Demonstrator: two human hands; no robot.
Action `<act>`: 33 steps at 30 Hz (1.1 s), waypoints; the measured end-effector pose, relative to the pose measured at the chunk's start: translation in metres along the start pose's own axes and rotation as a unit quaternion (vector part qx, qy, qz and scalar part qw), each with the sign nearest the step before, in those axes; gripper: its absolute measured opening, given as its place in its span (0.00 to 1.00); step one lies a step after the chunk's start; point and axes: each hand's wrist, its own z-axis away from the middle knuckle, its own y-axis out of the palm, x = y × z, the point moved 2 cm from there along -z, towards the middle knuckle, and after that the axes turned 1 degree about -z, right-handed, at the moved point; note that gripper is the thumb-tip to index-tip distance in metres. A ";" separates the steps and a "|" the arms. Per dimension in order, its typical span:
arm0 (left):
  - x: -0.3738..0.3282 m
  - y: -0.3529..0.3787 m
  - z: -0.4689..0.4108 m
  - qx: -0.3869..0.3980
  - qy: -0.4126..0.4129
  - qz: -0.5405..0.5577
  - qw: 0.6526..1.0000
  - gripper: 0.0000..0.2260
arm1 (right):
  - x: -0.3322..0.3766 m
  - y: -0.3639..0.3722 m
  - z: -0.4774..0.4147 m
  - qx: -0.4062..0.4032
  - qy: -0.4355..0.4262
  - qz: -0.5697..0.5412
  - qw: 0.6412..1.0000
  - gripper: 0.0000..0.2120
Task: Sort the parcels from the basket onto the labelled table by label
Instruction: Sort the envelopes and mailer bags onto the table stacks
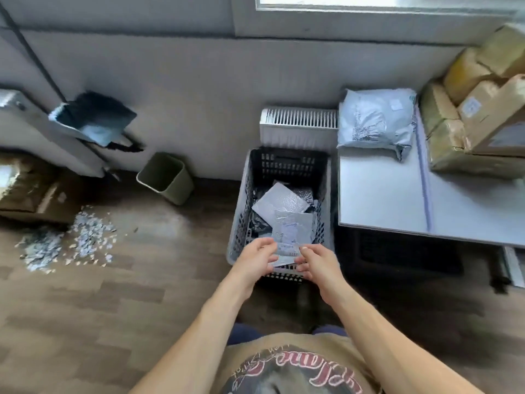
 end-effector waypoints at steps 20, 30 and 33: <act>-0.058 -0.025 -0.106 0.100 -0.046 -0.200 0.974 0.11 | 0.014 0.058 -0.058 -0.071 0.061 -0.119 0.988 0.09; -0.063 -0.018 -0.196 0.120 -0.098 -0.274 0.949 0.10 | 0.008 0.067 -0.134 -0.100 0.121 -0.169 0.973 0.11; -0.056 -0.017 -0.241 0.154 -0.107 -0.333 0.924 0.12 | -0.006 0.078 -0.172 -0.140 0.145 -0.197 0.959 0.11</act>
